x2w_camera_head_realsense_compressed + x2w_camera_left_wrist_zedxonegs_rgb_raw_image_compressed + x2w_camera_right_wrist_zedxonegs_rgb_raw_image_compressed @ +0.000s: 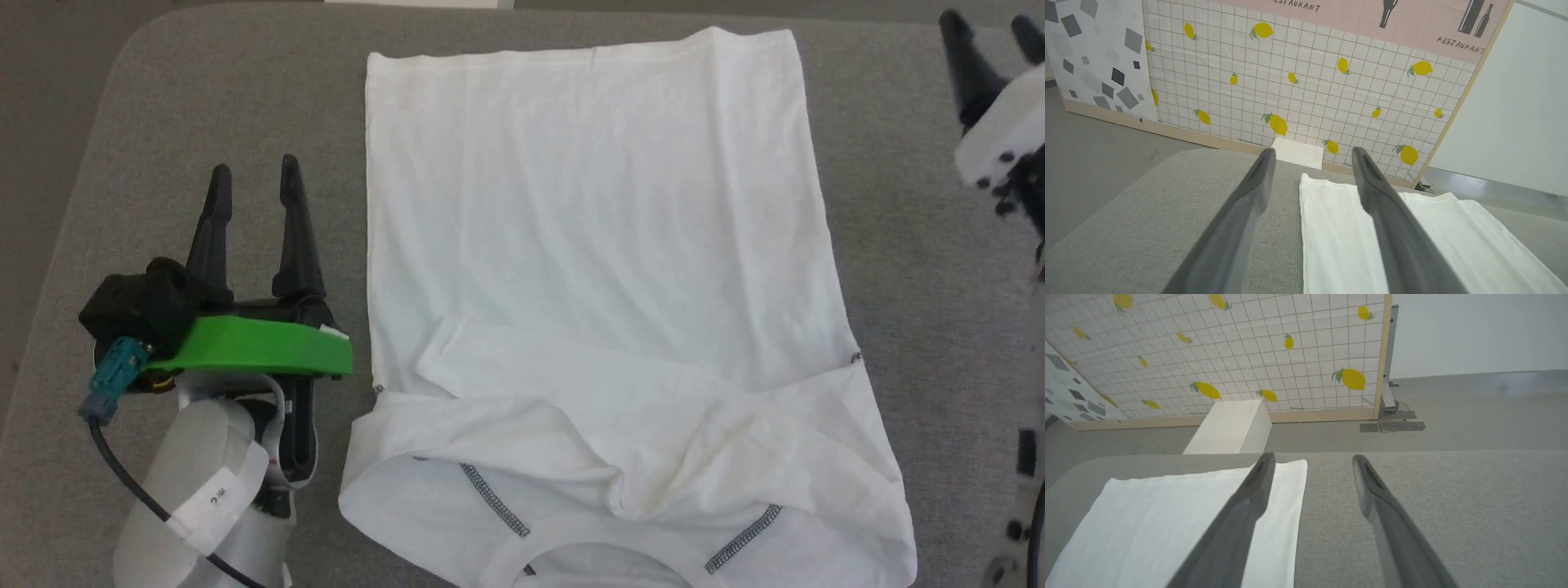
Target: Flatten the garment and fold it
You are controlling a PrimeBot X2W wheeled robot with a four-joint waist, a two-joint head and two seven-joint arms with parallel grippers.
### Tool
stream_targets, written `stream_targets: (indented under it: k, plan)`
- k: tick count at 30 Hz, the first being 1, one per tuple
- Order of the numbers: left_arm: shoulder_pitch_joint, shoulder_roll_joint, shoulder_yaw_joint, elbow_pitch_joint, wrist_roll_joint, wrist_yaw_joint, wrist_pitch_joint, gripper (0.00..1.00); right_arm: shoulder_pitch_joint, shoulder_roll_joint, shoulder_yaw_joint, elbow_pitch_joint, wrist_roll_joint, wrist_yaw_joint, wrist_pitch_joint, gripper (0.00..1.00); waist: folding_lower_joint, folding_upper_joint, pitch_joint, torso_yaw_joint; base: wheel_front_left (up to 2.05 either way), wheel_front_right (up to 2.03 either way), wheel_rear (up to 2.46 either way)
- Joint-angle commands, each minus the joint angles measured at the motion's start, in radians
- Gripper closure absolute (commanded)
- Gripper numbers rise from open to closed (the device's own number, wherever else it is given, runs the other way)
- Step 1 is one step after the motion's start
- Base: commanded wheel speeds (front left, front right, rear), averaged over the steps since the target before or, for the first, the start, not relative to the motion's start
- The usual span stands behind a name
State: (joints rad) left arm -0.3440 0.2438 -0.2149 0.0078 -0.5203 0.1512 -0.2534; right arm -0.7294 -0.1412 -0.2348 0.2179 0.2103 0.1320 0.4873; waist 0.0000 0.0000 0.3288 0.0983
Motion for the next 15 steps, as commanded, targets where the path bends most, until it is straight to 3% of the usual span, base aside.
stream_targets:
  k: [1, 8, 15]
  plan:
    - [-0.003, -0.012, 0.005, -0.014, 0.014, -0.006, -0.008, 0.0, -0.062, -0.025, 0.014, 0.031, -0.038, -0.001, 0.046, 0.0, 0.0, 0.0, 0.113, 0.051, 0.0, 0.0, 0.0]
    - [-0.02, -0.068, 0.029, -0.091, 0.061, -0.026, -0.008, 0.0, -0.34, -0.098, 0.072, 0.176, -0.176, -0.001, 0.306, 0.0, 0.0, 0.0, 0.254, 0.118, 0.0, 0.0, 0.0]
    - [-0.041, -0.112, 0.037, -0.135, 0.094, -0.053, -0.008, 0.0, -0.489, -0.15, 0.136, 0.243, -0.259, -0.001, 0.529, 0.0, 0.0, 0.0, 0.356, 0.184, 0.0, 0.0, 0.0]
